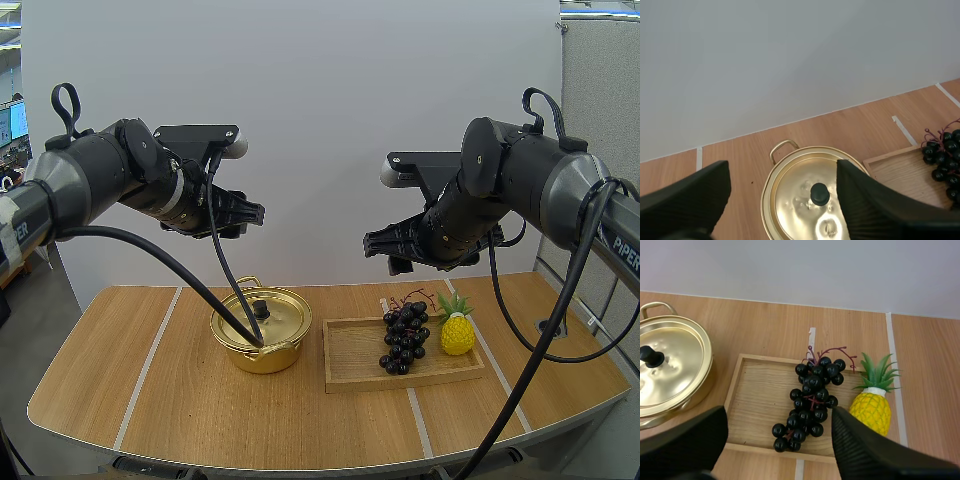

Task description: Open the pot, put the grape inside, and close it

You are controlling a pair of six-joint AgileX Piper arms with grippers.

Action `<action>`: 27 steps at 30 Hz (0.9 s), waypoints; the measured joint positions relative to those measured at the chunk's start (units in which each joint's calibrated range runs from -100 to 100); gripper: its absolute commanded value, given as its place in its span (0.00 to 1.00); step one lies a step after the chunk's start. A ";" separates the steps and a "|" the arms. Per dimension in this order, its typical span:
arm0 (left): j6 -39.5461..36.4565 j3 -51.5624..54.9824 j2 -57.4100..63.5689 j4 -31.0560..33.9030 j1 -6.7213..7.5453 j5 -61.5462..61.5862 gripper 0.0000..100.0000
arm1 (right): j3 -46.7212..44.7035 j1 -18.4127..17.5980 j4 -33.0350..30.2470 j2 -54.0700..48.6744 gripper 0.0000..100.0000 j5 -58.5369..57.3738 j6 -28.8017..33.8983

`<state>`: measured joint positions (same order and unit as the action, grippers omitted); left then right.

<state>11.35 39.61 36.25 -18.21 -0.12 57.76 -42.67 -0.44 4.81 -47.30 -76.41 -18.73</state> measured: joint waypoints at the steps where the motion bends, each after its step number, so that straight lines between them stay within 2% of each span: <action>1: 0.77 0.00 0.00 0.00 0.00 0.41 1.00 | 0.00 0.00 -0.05 0.00 1.00 0.00 0.00; 10: 13.55 -0.58 -1.47 -1.04 0.00 2.13 1.00 | 0.00 0.00 -0.05 0.00 1.00 0.00 0.00; 19: 19.60 -7.65 -15.03 -2.63 0.08 11.93 1.00 | 0.10 0.00 -0.05 0.00 1.00 0.00 0.00; 22: 19.93 -9.14 -18.60 -2.63 0.65 13.37 1.00 | 0.10 0.00 -0.14 0.00 1.00 0.17 0.00; 23: 20.17 -10.34 -21.58 -1.72 1.63 13.89 1.00 | 0.10 0.00 -0.14 0.00 1.00 0.14 0.00; 25: 20.28 -11.50 -24.90 -1.19 2.70 14.59 1.00 | 0.10 0.00 -0.14 0.00 1.00 0.14 0.00; 27: 20.35 -11.97 -26.08 -1.19 2.90 14.61 1.00 | 0.10 0.00 -0.14 0.00 1.00 0.14 0.00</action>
<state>31.70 27.64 10.17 -19.40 2.79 72.37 -42.57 -0.44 4.66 -47.30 -76.27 -18.73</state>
